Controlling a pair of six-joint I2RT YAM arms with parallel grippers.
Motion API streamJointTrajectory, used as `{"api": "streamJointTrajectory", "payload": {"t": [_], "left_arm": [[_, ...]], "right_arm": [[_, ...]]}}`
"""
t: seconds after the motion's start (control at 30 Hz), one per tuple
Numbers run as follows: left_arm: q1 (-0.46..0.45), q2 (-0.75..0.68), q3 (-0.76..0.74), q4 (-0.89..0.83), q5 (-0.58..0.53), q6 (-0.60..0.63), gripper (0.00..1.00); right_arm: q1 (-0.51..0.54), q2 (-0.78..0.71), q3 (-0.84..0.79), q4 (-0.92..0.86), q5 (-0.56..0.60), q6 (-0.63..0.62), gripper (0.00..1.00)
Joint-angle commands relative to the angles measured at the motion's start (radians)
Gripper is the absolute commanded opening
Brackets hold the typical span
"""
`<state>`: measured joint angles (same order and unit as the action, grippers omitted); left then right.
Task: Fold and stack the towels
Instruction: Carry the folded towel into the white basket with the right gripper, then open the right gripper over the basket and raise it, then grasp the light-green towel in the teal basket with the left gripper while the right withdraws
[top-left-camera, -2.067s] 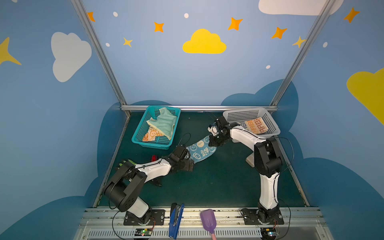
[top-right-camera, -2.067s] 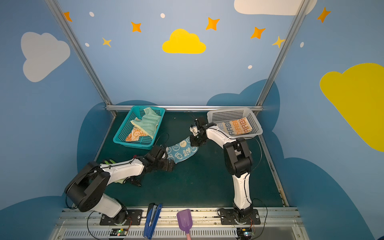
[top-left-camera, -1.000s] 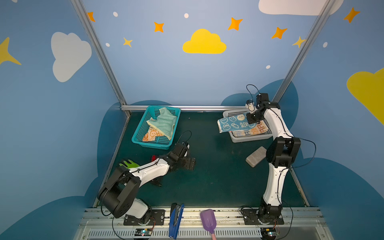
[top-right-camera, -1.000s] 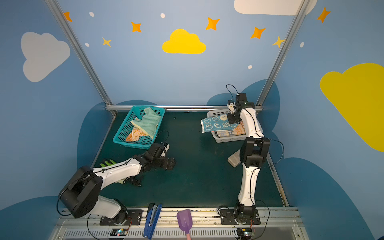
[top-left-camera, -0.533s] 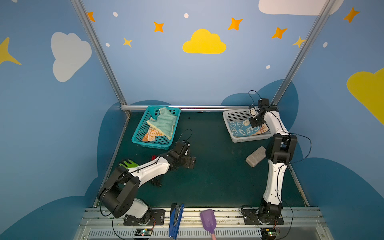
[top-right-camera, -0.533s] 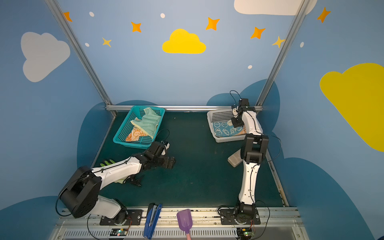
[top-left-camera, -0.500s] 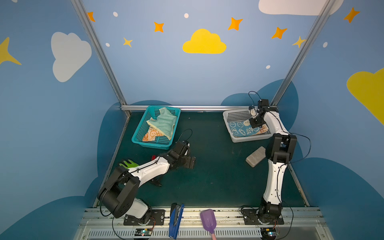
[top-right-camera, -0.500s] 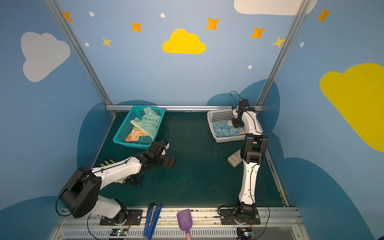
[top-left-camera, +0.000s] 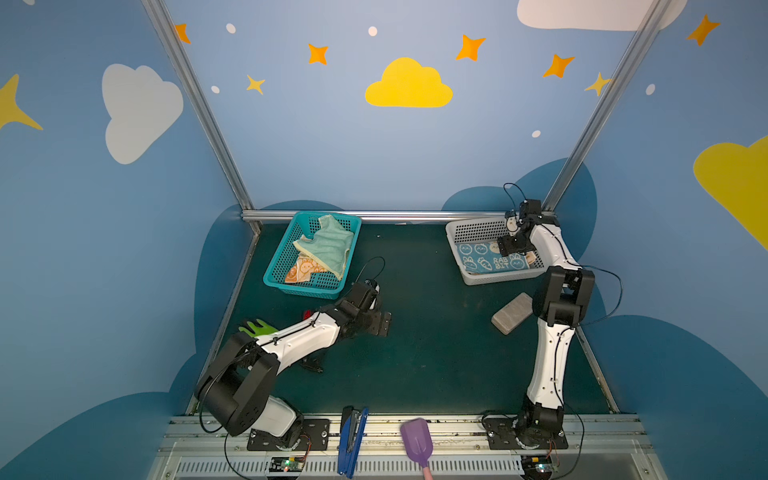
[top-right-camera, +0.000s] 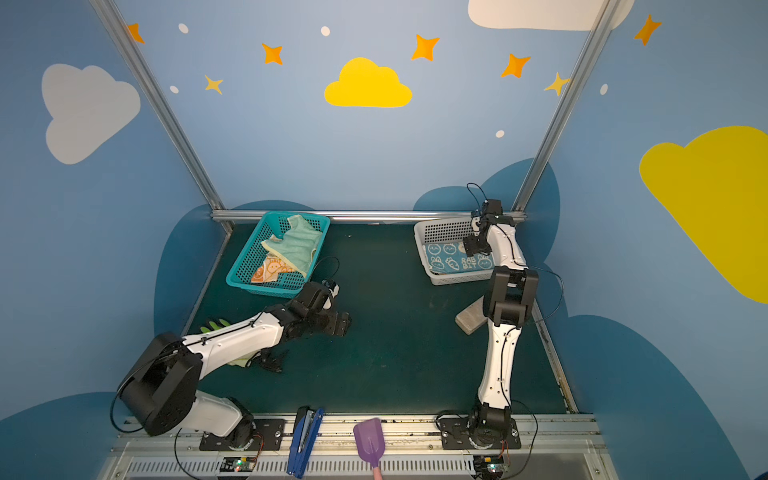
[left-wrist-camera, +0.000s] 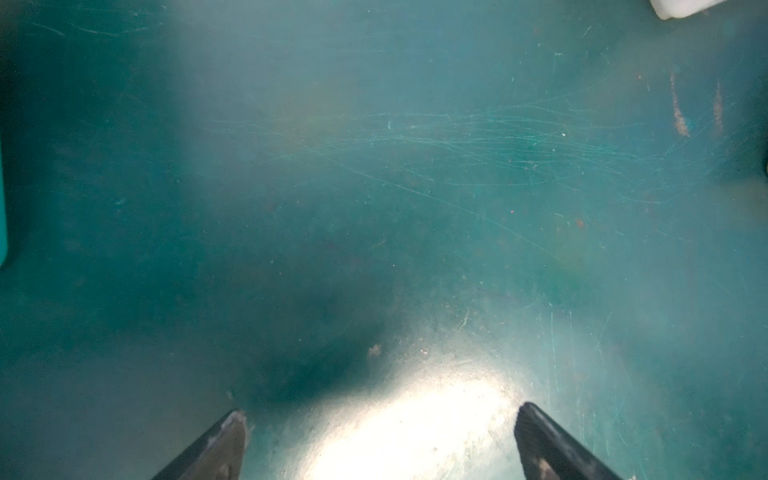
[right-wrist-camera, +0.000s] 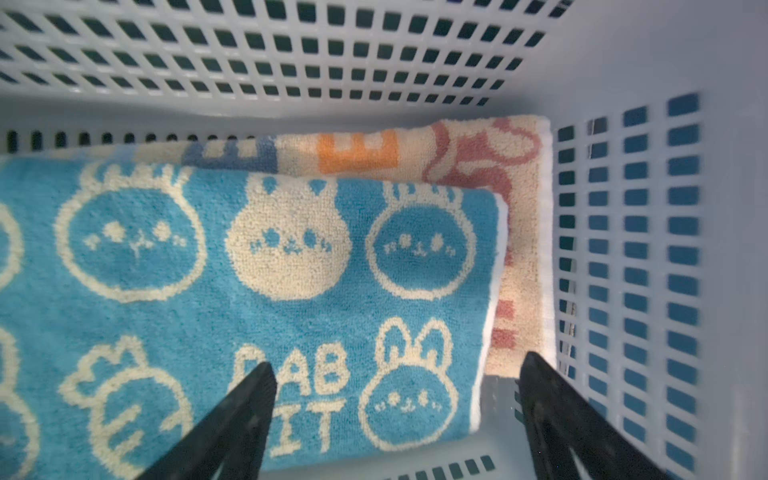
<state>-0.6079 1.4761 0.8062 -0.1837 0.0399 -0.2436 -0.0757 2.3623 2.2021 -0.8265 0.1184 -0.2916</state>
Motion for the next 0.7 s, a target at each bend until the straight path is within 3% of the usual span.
{"api": "streamJointTrajectory", "payload": {"t": [0.0, 0.2, 0.3, 0.43, 0.53, 0.67], "left_arm": [[-0.003, -0.025, 0.02, -0.014, -0.023, 0.003, 1.0], [-0.002, -0.036, 0.069, -0.045, -0.11, -0.002, 1.0], [0.0, -0.06, 0.101, -0.041, -0.165, 0.01, 1.0], [0.004, -0.075, 0.171, -0.051, -0.294, 0.039, 1.0], [0.043, -0.074, 0.233, -0.084, -0.378, 0.055, 1.0], [0.159, -0.084, 0.268, -0.082, -0.39, 0.034, 1.0]], "right_arm": [[0.005, -0.113, -0.038, 0.054, -0.02, 0.064, 0.87], [0.073, -0.25, -0.171, 0.132, 0.037, 0.092, 0.87], [0.136, -0.327, -0.266, 0.21, 0.147, 0.111, 0.87], [0.245, -0.425, -0.411, 0.366, 0.395, 0.161, 0.87], [0.299, -0.482, -0.454, 0.353, 0.333, 0.174, 0.87], [0.354, -0.567, -0.517, 0.301, 0.192, 0.247, 0.84]]}}
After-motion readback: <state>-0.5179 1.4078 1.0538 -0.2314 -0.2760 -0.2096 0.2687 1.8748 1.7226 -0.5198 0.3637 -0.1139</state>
